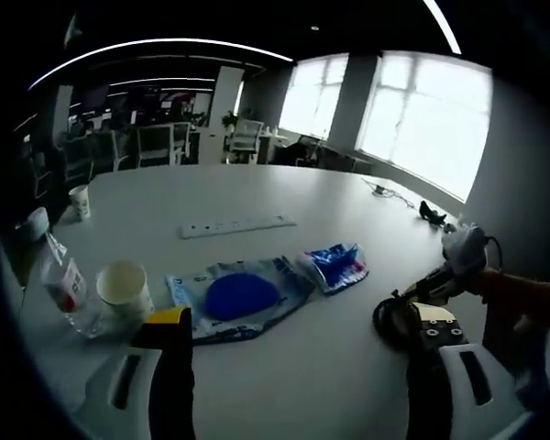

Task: Arrange the tabletop items into an orderly group along one side of the table until the central work area is clear of visible clutter.

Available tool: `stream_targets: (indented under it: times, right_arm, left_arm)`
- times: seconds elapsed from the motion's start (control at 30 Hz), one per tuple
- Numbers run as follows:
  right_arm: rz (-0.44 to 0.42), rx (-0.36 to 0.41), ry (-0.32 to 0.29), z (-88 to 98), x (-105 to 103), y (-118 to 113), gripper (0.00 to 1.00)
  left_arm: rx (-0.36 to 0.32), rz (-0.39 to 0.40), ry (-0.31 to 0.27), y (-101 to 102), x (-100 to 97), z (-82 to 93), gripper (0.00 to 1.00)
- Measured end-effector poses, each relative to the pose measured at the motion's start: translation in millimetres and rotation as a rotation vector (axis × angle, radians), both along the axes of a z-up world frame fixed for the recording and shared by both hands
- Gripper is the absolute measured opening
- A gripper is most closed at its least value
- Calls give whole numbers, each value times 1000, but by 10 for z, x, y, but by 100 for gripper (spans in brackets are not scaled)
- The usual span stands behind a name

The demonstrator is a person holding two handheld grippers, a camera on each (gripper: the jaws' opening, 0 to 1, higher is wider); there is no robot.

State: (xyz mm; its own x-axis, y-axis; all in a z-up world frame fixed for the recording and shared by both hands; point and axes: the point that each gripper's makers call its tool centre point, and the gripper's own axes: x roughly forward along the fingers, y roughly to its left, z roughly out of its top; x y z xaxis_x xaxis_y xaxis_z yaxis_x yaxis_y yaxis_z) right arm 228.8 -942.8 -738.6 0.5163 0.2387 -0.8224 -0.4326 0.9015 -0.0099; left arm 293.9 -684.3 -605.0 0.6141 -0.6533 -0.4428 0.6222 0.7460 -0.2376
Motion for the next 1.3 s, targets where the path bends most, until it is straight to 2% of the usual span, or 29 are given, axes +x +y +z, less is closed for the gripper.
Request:
stream_targets:
  times: [0.27, 0.53, 0.9, 1.03, 1.3]
  right_arm:
    - [31, 52, -31, 194, -49, 165, 6]
    - [70, 118, -56, 476, -78, 386, 6]
    - [132, 219, -99, 836, 27, 751, 5]
    - [148, 250, -102, 891, 85, 885, 5]
    - [179, 258, -104, 912, 224, 1098, 6]
  left_arm:
    - [-5, 19, -1, 85, -7, 68, 98]
    - [-7, 12, -17, 156, -29, 155, 98]
    - [1, 15, -29, 279, -96, 222, 98]
    - [-1, 21, -31, 330, -117, 252, 98]
    - [-20, 32, -25, 466, -157, 299, 98]
